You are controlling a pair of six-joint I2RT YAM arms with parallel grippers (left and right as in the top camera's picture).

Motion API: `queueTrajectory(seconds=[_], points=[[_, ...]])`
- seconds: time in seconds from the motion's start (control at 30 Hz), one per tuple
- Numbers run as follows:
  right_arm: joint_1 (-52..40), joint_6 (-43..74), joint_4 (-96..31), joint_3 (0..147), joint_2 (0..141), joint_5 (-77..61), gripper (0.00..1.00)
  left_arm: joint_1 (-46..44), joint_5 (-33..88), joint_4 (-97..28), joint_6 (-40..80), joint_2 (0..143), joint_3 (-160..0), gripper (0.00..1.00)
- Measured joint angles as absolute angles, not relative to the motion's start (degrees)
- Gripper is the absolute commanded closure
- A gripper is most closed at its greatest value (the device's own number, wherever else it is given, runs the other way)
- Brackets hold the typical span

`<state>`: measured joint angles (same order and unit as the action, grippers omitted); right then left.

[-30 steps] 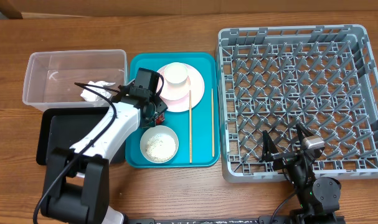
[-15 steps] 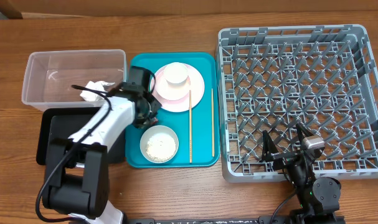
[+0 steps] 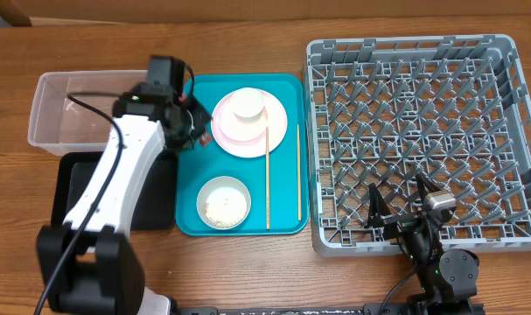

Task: Sort waste into correct bins and load items into the dishwasher
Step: 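Carry the red wrapper into the clear bin and release it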

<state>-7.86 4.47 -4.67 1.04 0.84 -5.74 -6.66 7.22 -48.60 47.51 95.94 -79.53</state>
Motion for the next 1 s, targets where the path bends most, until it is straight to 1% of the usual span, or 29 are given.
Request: queueTrajectory(seconds=[0.1,0.3,0.5,0.73,0.83,0.87,1.0], points=[[-7.9,4.5,-4.7,1.0,0.8,-5.7,0.00,-6.5,6.6,-48.1,46.9,92.6,-82.3,0.96],[-7.9,4.4,-4.7,1.0,0.8,-5.7,0.00,-4.4,0.5,-48.2,45.5,89.8,-83.7,0.96],[-7.9,4.5,-4.6,1.0,0.8,-5.7,0.00,-0.4,-6.1,-48.3,43.9,92.3,-83.7,0.96],[-7.9,4.5,-4.7,1.0,0.8,-5.7,0.00,3.7,-7.8,-45.1,43.5,101.5,-83.7,0.96],[-7.9,4.5,-4.7,1.0,0.8,-5.7,0.00,5.1,-7.6,-44.9,45.8,105.6,-83.7,0.90],[-7.9,4.4,-4.7,1.0,0.8,-5.7,0.00,5.6,-7.3,-44.8,46.9,106.9,-83.7,0.89],[-7.9,4.5,-4.7,1.0,0.8,-5.7,0.00,7.4,-3.4,-43.2,49.6,109.5,-83.7,0.82]])
